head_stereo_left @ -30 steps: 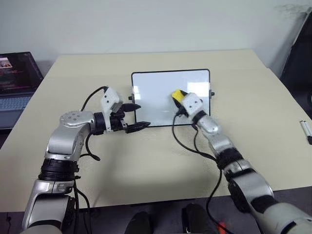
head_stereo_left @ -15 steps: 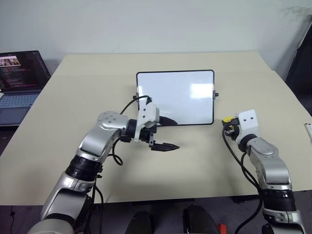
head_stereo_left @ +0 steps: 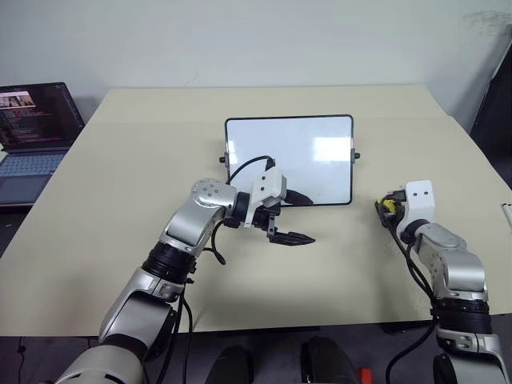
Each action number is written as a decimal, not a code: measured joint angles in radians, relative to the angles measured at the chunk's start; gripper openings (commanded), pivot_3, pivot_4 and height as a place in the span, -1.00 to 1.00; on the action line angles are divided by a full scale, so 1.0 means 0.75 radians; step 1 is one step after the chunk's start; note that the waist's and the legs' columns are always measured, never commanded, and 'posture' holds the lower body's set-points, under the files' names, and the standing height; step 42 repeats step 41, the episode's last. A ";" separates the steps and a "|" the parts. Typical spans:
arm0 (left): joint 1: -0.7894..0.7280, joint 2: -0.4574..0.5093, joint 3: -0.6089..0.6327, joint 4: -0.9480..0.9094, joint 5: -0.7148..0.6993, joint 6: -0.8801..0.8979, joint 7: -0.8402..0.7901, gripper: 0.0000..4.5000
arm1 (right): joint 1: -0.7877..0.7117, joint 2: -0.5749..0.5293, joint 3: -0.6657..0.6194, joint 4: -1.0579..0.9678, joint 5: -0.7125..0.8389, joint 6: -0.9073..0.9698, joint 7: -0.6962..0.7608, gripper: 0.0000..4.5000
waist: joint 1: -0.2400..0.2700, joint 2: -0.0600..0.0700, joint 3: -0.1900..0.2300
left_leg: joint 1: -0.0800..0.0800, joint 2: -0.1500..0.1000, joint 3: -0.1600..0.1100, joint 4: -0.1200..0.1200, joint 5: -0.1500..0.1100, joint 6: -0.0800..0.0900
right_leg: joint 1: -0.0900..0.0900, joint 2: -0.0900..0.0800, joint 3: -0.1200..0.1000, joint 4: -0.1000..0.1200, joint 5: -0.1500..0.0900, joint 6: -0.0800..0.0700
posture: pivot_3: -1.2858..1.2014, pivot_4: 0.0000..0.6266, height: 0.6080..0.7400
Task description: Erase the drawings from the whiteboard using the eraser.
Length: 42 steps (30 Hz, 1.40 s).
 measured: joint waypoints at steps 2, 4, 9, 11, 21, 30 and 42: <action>0.000 0.004 0.000 0.000 0.005 -0.001 0.001 1.00 | -0.008 -0.002 -0.008 0.009 0.017 0.010 -0.008 -0.26 | 0.000 0.000 0.000 | 0.000 0.000 0.000 0.000 0.000 0.000 | 0.000 0.000 0.000 0.000 0.000 0.000 | 0.03 -0.52 1.00; 0.002 0.013 0.001 0.000 0.007 -0.002 0.005 1.00 | -0.015 -0.003 -0.029 0.024 0.025 0.020 -0.014 -0.01 | 0.002 0.000 0.000 | 0.000 0.000 0.000 0.000 0.000 0.000 | 0.000 0.000 0.000 0.000 0.000 0.000 | 0.03 -0.52 1.00; 0.028 0.033 0.008 -0.003 0.008 -0.001 0.019 1.00 | -0.017 -0.006 -0.066 0.052 0.050 0.044 -0.024 0.74 | 0.004 0.000 0.000 | 0.000 0.000 0.000 0.000 0.000 0.000 | 0.000 0.000 0.000 0.000 0.000 0.000 | 0.03 -0.52 1.00; 0.046 0.044 0.019 -0.005 0.007 0.003 0.034 1.00 | -0.016 -0.006 -0.084 0.057 0.070 0.051 -0.036 0.99 | 0.003 0.000 0.000 | 0.000 0.000 0.000 0.000 0.000 0.000 | 0.000 0.000 0.000 0.000 0.000 0.000 | 0.03 -0.52 1.00; 0.372 0.015 0.489 -0.206 -0.077 0.158 0.580 1.00 | 0.158 0.155 -0.084 -0.512 0.129 -0.181 -0.133 0.99 | 0.005 0.001 0.000 | -0.002 0.001 -0.003 -0.002 0.001 -0.002 | -0.001 -0.003 0.001 -0.001 -0.001 0.001 | 0.03 -0.52 1.00; 0.794 -0.099 0.740 -0.505 -0.008 0.137 1.097 1.00 | 0.706 0.272 0.197 -0.530 0.046 -0.798 0.010 0.99 | 0.017 -0.001 -0.001 | 0.001 0.000 -0.004 0.000 0.000 0.000 | 0.003 -0.004 0.001 -0.001 0.000 0.002 | 0.03 -0.52 1.00; 1.022 -0.162 0.674 -0.696 0.034 0.121 1.259 1.00 | 0.817 0.254 0.101 -0.519 0.137 -0.823 0.017 0.99 | 0.012 -0.001 -0.001 | 0.005 0.000 -0.005 0.000 -0.001 0.001 | 0.007 -0.004 0.000 0.000 0.001 0.002 | 0.03 -0.52 1.00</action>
